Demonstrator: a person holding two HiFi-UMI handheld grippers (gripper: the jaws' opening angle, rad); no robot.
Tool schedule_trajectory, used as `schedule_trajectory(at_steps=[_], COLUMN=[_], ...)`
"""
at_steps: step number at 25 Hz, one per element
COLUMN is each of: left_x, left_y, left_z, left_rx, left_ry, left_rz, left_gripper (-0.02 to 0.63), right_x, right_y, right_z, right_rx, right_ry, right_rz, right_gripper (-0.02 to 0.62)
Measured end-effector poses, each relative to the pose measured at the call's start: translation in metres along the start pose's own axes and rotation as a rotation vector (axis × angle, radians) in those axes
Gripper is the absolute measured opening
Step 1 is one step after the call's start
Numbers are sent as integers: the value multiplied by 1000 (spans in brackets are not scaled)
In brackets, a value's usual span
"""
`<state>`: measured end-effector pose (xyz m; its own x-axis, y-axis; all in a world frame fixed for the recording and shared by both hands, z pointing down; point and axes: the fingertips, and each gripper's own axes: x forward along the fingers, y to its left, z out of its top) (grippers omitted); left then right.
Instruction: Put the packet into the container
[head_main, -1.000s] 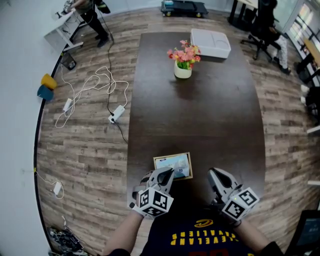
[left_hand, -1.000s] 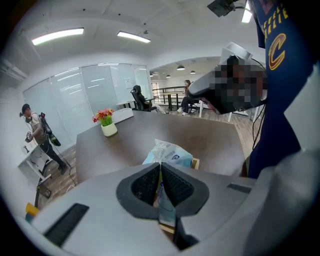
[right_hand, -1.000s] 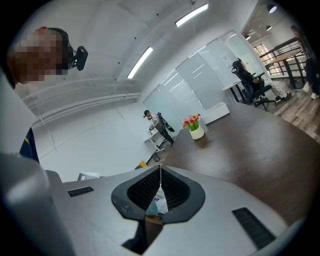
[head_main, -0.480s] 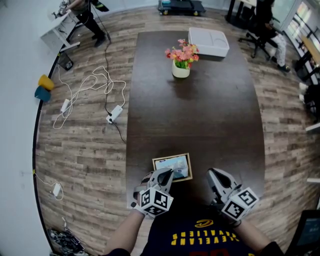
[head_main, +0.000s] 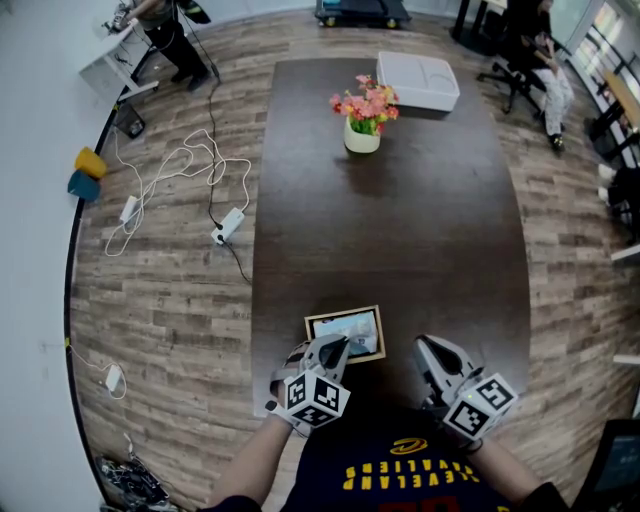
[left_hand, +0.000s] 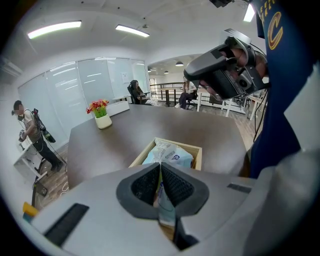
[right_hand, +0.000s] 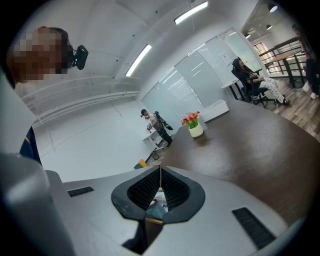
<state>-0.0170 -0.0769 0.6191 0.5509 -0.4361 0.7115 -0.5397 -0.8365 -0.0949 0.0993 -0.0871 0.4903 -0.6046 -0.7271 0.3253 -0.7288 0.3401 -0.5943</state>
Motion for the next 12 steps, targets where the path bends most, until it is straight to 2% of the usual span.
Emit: schedule_trajectory(at_steps=[12], left_x=[9], left_y=[2], left_z=[-11], left_rx=[-21], left_ry=[41], left_rz=[2], left_gripper=[9], right_x=[1], right_y=[1], right_z=[-2], right_rx=[6], right_ry=[3], right_rz=[10], right_gripper=[12])
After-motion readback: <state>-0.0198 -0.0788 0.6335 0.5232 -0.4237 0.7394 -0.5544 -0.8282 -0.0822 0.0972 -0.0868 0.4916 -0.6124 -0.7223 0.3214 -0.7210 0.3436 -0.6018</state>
